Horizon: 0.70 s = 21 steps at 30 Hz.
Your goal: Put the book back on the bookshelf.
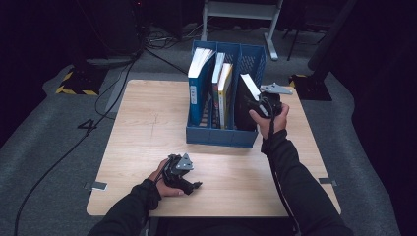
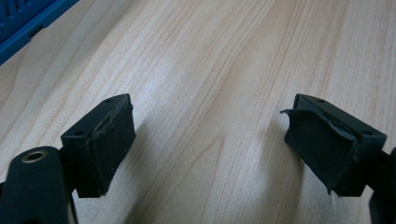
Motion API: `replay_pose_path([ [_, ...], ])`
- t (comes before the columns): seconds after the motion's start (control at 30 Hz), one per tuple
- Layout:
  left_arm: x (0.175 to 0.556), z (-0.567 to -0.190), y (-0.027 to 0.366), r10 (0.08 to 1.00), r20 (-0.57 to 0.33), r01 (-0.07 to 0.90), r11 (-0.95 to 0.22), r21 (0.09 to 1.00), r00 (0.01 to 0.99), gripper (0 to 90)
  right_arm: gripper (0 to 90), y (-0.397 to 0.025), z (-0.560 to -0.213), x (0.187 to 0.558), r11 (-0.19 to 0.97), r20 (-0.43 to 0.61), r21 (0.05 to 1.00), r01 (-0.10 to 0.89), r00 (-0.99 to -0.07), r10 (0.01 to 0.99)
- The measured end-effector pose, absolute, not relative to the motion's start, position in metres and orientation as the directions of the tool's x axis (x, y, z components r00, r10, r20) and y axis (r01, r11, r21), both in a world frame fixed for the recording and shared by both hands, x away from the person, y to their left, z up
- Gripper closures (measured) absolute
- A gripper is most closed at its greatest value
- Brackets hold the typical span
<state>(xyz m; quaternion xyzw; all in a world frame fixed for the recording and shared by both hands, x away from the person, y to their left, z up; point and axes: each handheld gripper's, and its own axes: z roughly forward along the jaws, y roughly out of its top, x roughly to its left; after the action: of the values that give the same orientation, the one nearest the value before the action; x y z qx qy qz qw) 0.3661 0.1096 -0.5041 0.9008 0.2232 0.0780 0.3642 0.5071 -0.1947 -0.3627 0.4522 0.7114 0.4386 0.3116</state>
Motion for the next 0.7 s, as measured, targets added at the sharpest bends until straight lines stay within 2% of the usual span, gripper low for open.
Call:
replay_pose_path([
  [0.17,0.366,-0.504,0.110,0.460,-0.022,0.346,-0.634,0.691,0.888,15.4,47.3,-0.195,-0.366,0.499,0.237,-0.078,0.904,0.356,-0.407,0.910],
  [0.43,0.366,-0.504,0.110,0.462,-0.019,0.345,-0.634,0.692,0.887,15.5,46.1,-0.196,-0.369,0.496,0.215,-0.051,0.907,0.363,-0.411,0.910],
  [0.57,0.365,-0.504,0.110,0.462,-0.021,0.348,-0.635,0.690,0.886,15.7,42.3,-0.205,-0.376,0.490,0.215,-0.025,0.904,0.368,-0.457,0.889],
  [0.7,0.366,-0.504,0.110,0.461,-0.020,0.346,-0.635,0.691,0.887,15.7,42.1,-0.207,-0.383,0.485,0.252,-0.048,0.892,0.376,-0.474,0.879],
])
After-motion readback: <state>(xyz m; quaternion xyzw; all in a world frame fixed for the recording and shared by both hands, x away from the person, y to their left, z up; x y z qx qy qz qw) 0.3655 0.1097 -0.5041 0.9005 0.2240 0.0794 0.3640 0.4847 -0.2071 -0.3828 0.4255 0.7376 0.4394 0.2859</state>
